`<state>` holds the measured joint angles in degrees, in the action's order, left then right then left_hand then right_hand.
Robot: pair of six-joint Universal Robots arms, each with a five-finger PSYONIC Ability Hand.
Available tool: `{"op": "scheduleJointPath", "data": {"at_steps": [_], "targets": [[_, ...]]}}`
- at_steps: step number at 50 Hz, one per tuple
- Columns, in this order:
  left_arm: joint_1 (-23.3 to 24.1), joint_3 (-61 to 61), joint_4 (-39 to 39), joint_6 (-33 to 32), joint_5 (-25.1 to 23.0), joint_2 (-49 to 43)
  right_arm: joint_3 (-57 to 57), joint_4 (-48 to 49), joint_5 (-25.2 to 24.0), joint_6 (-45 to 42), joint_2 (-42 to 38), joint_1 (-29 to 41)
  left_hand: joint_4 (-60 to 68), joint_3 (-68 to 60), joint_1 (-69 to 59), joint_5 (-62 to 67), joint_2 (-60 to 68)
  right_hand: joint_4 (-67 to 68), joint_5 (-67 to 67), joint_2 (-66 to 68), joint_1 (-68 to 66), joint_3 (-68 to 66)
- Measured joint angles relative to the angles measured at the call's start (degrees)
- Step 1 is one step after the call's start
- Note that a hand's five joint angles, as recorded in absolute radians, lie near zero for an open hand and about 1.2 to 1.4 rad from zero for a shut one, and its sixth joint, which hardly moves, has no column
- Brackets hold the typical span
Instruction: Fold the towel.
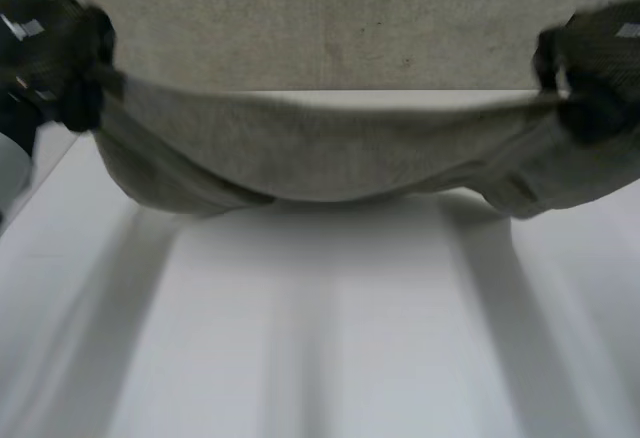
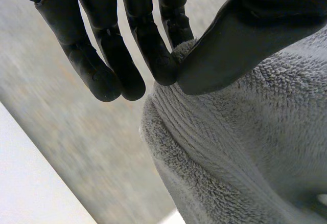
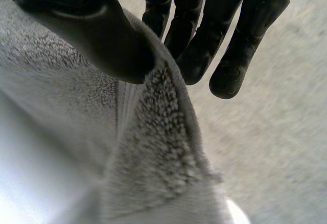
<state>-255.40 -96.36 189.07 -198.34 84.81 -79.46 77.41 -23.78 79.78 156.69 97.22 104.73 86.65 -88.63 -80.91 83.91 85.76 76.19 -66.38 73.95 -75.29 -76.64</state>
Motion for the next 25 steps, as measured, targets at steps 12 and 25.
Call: {"op": "scheduleJointPath", "data": {"at_steps": [12,25], "targets": [[-0.4,11.9,-12.0,-0.8,-2.3,-5.5,-14.7,-7.3,0.0,-10.7,-11.7,-2.4,0.0,0.0,0.0,0.0,0.0,0.0,0.0,0.0,0.0,0.0],[0.2,28.0,-12.5,-8.1,-2.1,-32.7,-21.6,7.0,10.1,-17.3,-34.1,8.2,0.0,0.0,0.0,0.0,0.0,0.0,0.0,0.0,0.0,0.0]]}}
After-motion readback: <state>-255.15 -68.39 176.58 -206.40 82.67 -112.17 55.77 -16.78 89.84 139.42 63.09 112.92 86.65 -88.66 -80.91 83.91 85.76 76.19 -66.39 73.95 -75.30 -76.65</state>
